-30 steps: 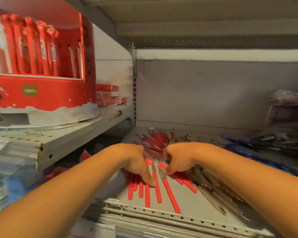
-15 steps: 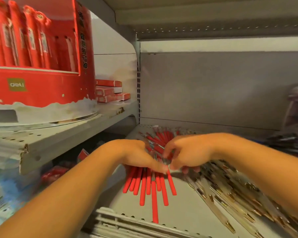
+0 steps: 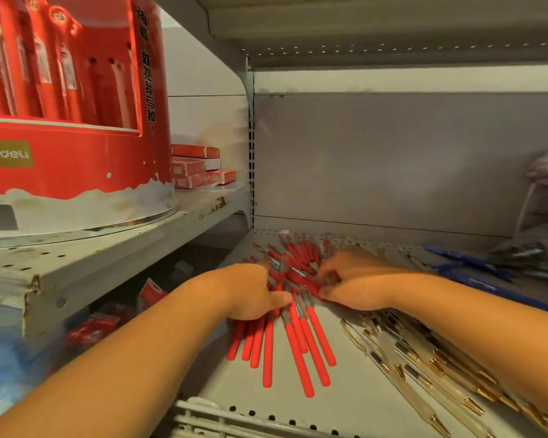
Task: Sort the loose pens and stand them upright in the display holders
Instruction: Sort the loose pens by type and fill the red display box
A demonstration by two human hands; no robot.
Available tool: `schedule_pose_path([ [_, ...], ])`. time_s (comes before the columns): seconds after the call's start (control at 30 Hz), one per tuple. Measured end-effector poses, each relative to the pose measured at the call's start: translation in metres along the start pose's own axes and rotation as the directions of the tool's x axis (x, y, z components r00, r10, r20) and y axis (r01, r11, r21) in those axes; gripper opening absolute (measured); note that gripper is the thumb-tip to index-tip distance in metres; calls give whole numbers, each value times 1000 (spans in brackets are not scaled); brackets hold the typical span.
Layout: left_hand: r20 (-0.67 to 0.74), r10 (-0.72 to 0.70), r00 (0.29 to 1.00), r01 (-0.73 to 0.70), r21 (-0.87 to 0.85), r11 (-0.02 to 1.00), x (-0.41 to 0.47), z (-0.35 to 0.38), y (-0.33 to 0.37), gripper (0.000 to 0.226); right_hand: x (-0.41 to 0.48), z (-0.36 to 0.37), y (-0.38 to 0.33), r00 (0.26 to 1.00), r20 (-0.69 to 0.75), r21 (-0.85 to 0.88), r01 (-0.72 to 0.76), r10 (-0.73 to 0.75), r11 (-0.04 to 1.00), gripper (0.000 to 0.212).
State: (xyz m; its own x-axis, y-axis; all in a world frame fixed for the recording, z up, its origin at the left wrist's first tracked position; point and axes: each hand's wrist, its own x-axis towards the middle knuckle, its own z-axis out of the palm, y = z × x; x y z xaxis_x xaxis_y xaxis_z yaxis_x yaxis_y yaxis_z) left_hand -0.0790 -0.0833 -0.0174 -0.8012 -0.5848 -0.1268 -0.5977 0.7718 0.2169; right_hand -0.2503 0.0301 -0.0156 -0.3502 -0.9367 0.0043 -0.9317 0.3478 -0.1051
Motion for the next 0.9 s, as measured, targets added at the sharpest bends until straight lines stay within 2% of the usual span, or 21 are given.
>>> schedule_pose_path([
  [0.1,-19,-33,999,32,-47,998,0,8,8,87,3,3,1,997,8,-11,-72,72,997,17],
  [0.2,-7,-70,998,70,37,997,-6,12,16,121,1,3,5,989,-24,-14,-145,145,989,26],
  [0.3,93,-50,994,48,23,999,-18,3,19,133,-3,2,3,995,-53,-27,-83,81,996,33],
  [0.4,237,20,971,-19,-5,1000,-35,-4,17,136,-7,4,-8,987,-5,-70,159,-160,985,46],
  [0.47,285,35,958,-50,45,998,-47,3,14,137,-10,8,-18,970,50,-12,237,-236,971,37],
  [0.57,244,32,969,-64,123,990,-58,23,14,129,-11,10,-27,974,64,-68,220,-215,973,41],
  [0.67,184,26,983,-54,152,987,-58,35,16,119,-13,2,-34,969,72,-11,237,-236,971,39],
  [0.8,119,82,990,-108,232,967,-53,35,13,114,-22,-6,-40,964,123,77,228,-237,971,33],
  [0.9,110,111,988,-133,217,967,-51,33,9,113,-32,-14,-36,956,160,124,228,-247,966,38],
])
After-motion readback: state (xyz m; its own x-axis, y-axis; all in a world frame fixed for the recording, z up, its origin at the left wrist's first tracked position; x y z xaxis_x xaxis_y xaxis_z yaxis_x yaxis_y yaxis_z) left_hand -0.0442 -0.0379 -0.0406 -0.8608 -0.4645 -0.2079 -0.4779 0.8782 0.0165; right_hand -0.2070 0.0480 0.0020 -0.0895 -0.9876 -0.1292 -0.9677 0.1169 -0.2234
